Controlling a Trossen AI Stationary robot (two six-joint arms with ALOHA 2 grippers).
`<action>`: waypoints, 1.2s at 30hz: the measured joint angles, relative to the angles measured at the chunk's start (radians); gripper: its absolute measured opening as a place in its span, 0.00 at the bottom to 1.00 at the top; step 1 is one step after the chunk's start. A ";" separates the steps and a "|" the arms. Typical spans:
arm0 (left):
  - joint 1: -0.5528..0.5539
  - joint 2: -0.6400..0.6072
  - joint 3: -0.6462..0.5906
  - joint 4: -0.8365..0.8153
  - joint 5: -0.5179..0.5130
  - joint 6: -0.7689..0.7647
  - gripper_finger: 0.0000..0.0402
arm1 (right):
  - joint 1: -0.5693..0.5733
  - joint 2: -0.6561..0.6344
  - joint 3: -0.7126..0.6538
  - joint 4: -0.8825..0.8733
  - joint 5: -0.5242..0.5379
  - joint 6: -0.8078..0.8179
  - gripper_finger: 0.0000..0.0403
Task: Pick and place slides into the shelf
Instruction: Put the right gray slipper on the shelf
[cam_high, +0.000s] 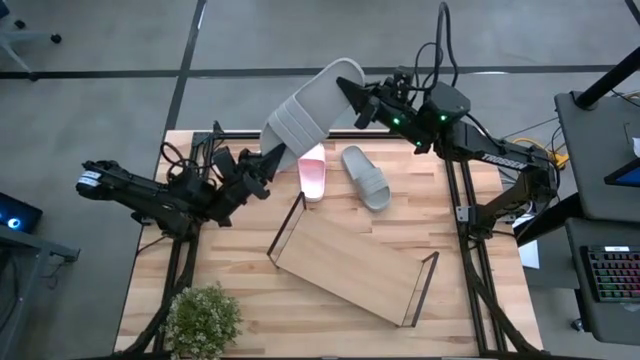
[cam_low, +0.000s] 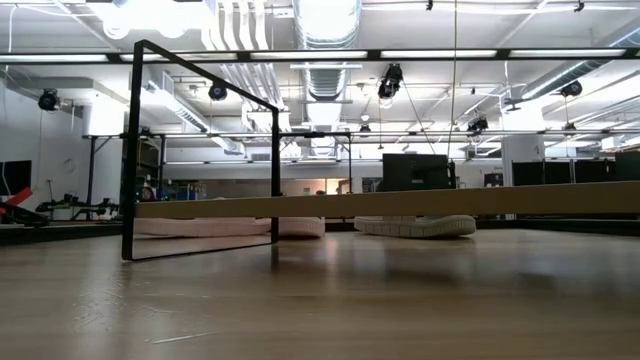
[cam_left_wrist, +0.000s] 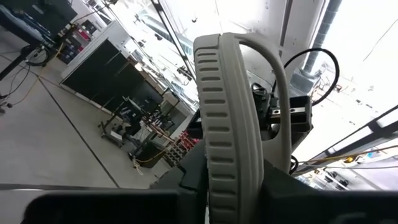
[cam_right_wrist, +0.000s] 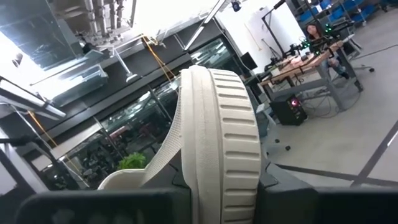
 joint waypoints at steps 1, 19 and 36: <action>0.001 0.000 0.000 0.001 0.002 0.000 0.14 | -0.001 0.000 0.000 -0.003 0.004 0.005 0.13; -0.001 -0.140 -0.001 -0.164 0.013 0.248 0.34 | -0.002 -0.033 -0.001 -0.090 0.071 0.029 0.13; -0.013 -0.281 -0.008 -0.803 0.403 0.388 0.39 | -0.046 -0.106 -0.012 -0.493 -0.082 0.318 0.13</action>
